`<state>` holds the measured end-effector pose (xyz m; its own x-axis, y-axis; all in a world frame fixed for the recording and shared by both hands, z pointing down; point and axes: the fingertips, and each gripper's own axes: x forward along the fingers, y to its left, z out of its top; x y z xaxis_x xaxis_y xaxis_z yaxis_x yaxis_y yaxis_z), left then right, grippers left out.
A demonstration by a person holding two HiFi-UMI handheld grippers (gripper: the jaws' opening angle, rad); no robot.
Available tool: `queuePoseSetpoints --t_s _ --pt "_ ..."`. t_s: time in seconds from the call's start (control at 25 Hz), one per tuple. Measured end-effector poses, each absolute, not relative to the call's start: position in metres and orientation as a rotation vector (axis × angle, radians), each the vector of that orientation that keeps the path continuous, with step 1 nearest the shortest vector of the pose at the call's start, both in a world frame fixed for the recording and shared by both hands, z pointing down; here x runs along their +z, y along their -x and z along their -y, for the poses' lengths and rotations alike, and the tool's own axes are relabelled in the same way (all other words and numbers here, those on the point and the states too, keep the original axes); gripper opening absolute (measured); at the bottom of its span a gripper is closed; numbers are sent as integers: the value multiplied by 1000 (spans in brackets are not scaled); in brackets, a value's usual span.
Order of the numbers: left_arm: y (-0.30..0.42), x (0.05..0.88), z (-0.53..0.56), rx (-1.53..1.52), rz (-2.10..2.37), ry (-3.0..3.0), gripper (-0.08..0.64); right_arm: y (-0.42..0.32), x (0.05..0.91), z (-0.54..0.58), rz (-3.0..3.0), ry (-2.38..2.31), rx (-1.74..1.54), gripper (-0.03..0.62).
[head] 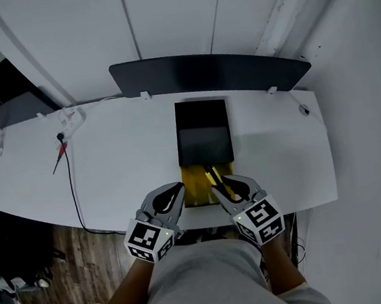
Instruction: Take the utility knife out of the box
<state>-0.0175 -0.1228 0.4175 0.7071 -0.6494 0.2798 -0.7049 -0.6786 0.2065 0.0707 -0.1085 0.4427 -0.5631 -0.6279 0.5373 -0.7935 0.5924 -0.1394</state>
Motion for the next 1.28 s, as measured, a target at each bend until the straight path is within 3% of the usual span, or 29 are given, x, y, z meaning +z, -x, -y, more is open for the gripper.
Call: queuePoseSetpoints --t_s 1.28 --pt "13 405 126 239 1091 -2627 2 -66 440 113 2406 -1113 517 132"
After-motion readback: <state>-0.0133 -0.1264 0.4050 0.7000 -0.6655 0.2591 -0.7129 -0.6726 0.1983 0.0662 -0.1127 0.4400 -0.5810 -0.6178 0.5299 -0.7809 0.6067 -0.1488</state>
